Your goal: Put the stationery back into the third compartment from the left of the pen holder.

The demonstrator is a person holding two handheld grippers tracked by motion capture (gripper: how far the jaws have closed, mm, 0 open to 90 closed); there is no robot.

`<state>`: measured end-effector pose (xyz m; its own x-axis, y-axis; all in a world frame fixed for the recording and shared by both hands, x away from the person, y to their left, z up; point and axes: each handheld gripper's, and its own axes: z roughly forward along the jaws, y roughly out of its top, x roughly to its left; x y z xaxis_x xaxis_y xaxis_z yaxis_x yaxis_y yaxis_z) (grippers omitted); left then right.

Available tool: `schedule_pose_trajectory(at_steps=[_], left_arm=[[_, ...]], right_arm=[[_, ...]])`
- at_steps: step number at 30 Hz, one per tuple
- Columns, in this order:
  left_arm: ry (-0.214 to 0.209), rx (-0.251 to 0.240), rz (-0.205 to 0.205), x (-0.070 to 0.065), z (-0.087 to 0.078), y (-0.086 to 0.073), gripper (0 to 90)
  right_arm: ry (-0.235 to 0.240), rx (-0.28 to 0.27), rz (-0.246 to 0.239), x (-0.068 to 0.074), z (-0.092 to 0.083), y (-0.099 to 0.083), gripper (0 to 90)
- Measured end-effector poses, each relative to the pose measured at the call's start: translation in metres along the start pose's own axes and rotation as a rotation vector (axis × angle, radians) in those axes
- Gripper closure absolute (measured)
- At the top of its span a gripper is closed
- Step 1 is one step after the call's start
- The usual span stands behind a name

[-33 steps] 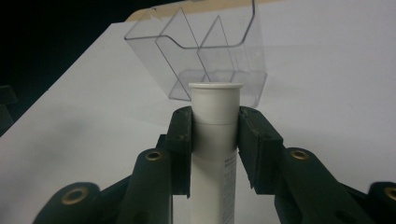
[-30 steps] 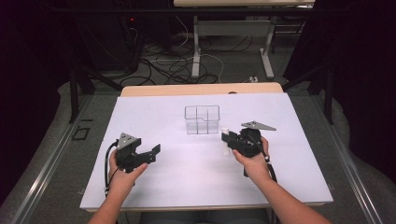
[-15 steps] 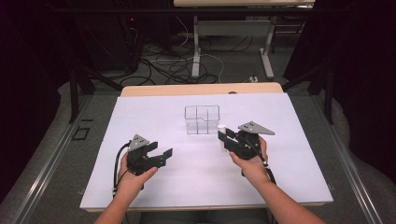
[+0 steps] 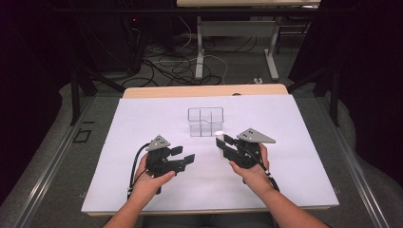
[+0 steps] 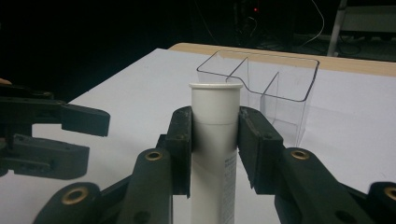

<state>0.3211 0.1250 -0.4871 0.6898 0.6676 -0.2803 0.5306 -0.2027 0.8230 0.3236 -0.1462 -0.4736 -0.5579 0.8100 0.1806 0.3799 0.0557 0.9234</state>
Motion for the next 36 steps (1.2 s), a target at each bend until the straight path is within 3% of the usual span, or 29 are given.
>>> schedule_pose_trajectory(at_steps=[3, 15, 21, 29, 36], left_arm=[[0.007, 0.012, 0.006, -0.004, 0.006, 0.004, 38.1], [-0.096, 0.003, -0.047, -0.018, 0.030, 0.011, 43.9], [-0.123, -0.002, -0.041, -0.024, 0.040, 0.014, 46.7], [-0.188, 0.038, -0.041, -0.029, 0.052, 0.017, 51.7], [-0.204, 0.035, -0.051, -0.032, 0.059, 0.019, 55.9]], right_arm=[[0.005, -0.001, -0.004, 0.001, 0.000, 0.000, 66.6], [0.010, -0.002, 0.003, 0.001, 0.001, -0.002, 66.6], [0.015, 0.004, -0.002, 0.001, 0.000, -0.002, 66.6], [0.023, -0.002, 0.002, 0.003, 0.000, -0.002, 66.6], [0.029, -0.005, 0.008, 0.003, -0.001, -0.002, 66.6]])
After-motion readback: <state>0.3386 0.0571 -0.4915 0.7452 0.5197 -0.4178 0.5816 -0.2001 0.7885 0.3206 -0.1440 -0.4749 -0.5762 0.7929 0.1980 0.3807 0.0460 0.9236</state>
